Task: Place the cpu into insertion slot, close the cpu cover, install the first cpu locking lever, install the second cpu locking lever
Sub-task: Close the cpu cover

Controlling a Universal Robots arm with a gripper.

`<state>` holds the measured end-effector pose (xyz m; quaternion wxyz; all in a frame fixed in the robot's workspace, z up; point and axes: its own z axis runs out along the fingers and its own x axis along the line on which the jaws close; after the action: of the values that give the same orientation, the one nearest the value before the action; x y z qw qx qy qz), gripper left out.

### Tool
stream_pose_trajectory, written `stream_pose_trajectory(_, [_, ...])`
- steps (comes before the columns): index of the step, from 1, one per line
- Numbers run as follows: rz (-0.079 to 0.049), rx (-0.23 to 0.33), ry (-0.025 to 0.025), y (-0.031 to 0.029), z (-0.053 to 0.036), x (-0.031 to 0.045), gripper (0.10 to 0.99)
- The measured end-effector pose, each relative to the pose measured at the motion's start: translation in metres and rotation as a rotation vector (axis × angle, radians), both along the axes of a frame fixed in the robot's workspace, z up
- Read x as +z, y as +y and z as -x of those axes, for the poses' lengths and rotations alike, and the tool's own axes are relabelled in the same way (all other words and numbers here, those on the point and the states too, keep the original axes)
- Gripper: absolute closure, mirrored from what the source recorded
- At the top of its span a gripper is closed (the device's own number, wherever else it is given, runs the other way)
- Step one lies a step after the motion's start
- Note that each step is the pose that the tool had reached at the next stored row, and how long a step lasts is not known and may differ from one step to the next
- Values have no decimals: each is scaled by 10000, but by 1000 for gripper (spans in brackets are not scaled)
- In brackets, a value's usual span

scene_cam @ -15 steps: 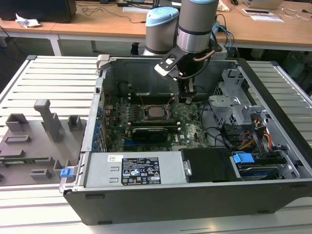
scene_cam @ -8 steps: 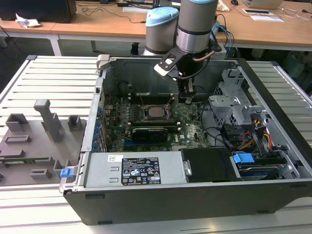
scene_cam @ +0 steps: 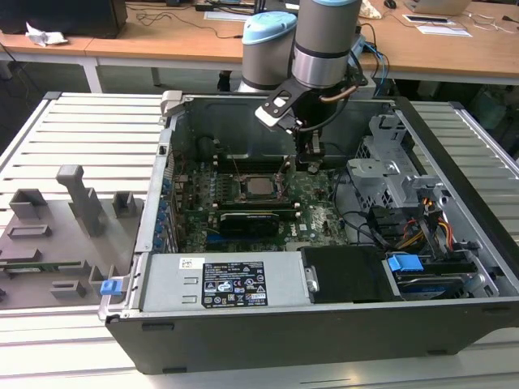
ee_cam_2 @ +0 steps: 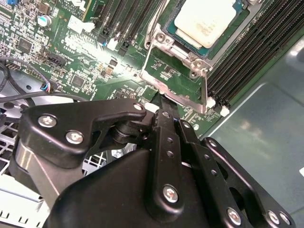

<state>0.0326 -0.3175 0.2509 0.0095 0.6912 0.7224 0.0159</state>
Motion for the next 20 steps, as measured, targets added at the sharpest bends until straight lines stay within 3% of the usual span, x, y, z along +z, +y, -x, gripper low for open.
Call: stream_pose_trajectory(20, [0, -1, 0, 0, 71, 0, 980])
